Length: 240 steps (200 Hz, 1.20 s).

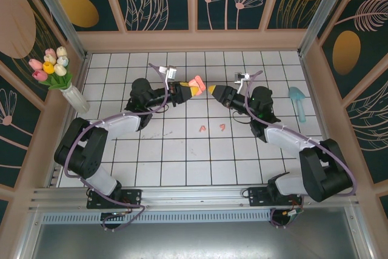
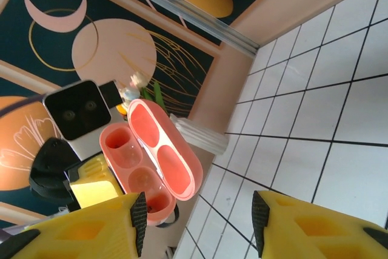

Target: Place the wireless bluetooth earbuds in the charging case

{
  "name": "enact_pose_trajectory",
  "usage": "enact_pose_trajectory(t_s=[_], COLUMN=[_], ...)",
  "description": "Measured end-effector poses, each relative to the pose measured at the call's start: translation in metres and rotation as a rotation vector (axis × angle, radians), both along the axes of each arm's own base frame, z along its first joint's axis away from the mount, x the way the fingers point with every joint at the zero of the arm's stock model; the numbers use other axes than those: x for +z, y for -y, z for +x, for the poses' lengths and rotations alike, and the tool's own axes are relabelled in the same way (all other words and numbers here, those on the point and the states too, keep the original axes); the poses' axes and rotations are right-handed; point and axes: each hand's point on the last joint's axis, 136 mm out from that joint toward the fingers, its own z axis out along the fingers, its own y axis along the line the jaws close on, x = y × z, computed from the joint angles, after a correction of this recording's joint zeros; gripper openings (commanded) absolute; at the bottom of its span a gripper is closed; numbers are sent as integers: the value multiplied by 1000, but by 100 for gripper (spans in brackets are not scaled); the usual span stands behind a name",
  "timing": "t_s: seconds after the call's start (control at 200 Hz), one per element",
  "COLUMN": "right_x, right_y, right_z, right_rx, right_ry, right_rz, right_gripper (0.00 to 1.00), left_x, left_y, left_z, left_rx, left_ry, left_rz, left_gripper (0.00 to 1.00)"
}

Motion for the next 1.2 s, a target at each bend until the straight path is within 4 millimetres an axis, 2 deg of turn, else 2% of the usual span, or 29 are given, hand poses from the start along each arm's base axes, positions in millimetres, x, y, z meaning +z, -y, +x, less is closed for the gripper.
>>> enact_pose_trajectory(t_s=[0.31,0.525,0.701,1.201], right_x=[-2,17,29,29], right_y=[-12,-30,-36,-47], right_z=[16,20,18,22], right_rx=[8,47,66,90], right_ry=[-52,-21,1,-6], right_rz=[83,132,155,161], right_gripper=[50,49,48,34], left_x=[15,22,23,22], left_y=[-11,-14,-16,-14], left_z=[2,4,5,6], left_rx=[71,101,110,111], left_ry=[-7,0,1,-3], left_rz=[-109,-150,-162,-175], left_gripper=[1,0,0,0])
